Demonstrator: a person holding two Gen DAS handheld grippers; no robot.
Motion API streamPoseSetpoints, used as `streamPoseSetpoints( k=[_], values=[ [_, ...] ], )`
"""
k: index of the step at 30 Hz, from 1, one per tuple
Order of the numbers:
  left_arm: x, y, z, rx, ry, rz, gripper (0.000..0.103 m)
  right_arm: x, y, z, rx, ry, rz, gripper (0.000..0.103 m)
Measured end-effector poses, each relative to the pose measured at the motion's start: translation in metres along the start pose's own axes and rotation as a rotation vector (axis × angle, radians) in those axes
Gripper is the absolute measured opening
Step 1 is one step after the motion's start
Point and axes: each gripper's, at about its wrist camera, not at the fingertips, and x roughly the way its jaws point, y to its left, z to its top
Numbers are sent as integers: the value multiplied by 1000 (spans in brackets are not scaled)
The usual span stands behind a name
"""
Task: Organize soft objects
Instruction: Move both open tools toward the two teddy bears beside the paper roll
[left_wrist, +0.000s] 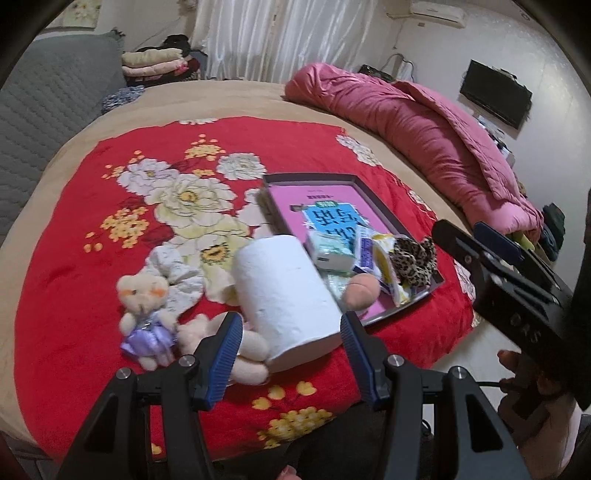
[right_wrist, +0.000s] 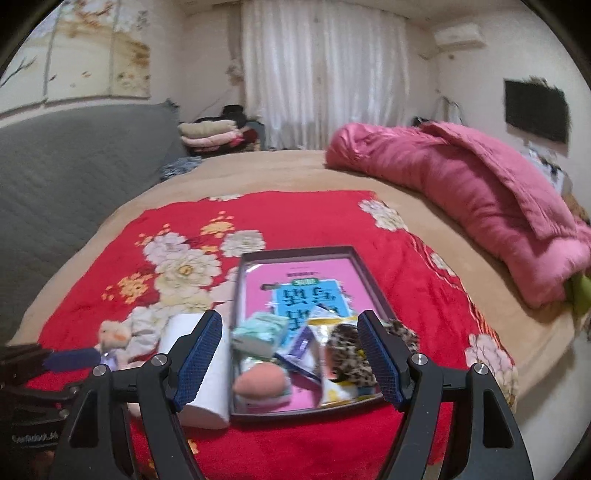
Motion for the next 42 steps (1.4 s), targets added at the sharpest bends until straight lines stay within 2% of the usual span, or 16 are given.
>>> streamPoseSetpoints(
  k=[7,26,42],
  values=[
    [-19,29,-2,-53,-32,26,55,-12,39,6,-56,-16,79,77],
    [-65,130,-22,-244,-86,134,55,-29,105,-2,-196,-5,193,77],
    [-55,134,-32,-238,-35,142,55,-31,143,-17,-293,14,282,77]
  ],
)
